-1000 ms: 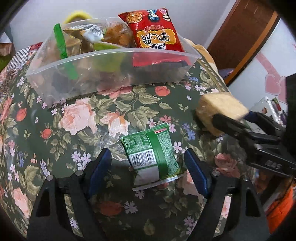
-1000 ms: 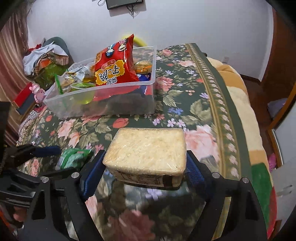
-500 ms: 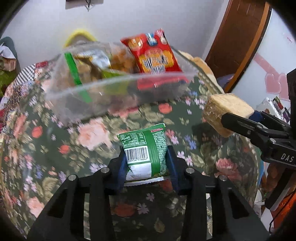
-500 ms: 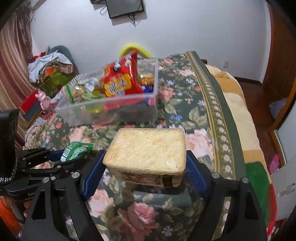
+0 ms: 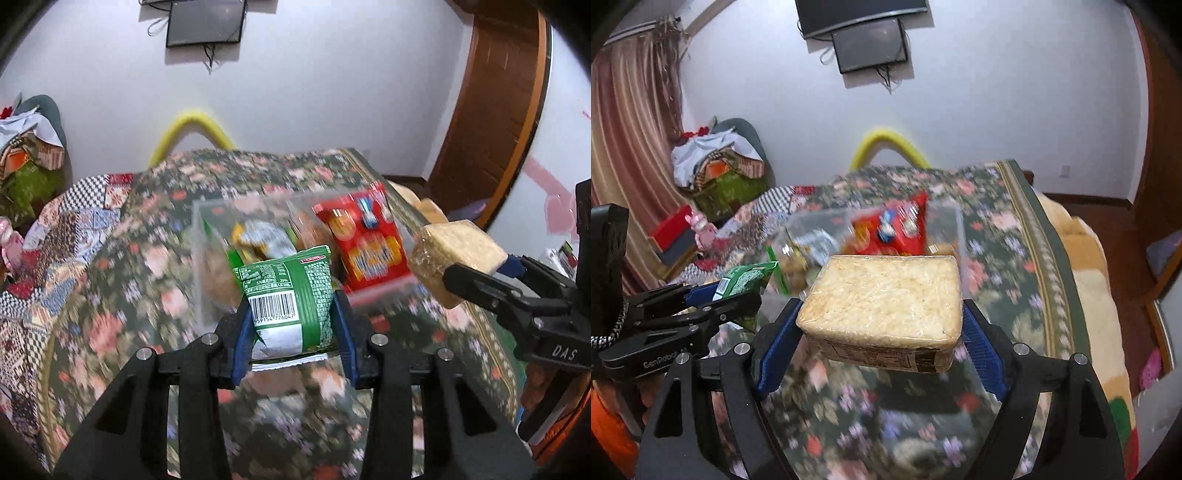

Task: Organize snacks
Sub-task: 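Lower the green snack pack and bread loaf into the clear box and release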

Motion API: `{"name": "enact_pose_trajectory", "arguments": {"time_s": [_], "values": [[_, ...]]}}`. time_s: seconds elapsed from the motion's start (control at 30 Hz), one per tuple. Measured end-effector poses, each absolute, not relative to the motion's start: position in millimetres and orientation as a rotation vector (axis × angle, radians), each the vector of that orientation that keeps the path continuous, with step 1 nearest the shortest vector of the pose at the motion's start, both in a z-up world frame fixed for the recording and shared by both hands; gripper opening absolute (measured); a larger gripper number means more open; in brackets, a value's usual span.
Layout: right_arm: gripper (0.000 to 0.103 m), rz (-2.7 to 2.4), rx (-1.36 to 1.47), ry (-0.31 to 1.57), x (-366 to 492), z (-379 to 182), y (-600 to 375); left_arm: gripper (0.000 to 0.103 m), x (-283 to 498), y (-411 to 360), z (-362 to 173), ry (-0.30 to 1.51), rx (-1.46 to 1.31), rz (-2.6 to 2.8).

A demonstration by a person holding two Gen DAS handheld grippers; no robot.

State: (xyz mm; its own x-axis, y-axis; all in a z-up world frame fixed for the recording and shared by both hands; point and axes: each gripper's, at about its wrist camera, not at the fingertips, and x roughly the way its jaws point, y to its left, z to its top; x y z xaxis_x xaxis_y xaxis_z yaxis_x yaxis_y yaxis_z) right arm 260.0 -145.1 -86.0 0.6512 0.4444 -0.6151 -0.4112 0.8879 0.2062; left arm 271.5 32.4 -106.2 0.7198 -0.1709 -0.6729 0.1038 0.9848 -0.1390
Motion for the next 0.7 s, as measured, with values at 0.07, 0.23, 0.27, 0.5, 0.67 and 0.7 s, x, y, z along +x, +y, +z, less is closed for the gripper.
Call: {"name": "enact_pose_trajectory", "arguments": {"time_s": [0.07, 0.23, 0.27, 0.5, 0.67, 0.7], "values": [[0.081, 0.501, 0.049, 0.697, 269.4, -81.4, -134.1, 0.040, 282.0, 38.1, -101.6, 0.745, -0.087, -0.142], [0.081, 0.527, 0.035, 0.678, 290.3, -76.2, -109.0, 0.040, 313.3, 47.3, -101.7, 0.739, -0.065, -0.120], [0.081, 0.532, 0.032, 0.679, 295.5, -76.7, -103.3, 0.040, 319.6, 49.5, -103.1, 0.741, -0.065, -0.113], [0.081, 0.548, -0.021, 0.717, 329.3, -84.2, -73.9, 0.040, 357.0, 58.2, -116.9, 0.775, -0.037, -0.086], [0.081, 0.554, -0.022, 0.746, 346.2, -90.7, -70.4, 0.040, 372.0, 65.9, -124.4, 0.794, -0.062, -0.098], [0.081, 0.559, -0.017, 0.755, 348.1, -92.6, -70.4, 0.040, 374.1, 66.5, -126.4, 0.801, -0.065, -0.099]]}}
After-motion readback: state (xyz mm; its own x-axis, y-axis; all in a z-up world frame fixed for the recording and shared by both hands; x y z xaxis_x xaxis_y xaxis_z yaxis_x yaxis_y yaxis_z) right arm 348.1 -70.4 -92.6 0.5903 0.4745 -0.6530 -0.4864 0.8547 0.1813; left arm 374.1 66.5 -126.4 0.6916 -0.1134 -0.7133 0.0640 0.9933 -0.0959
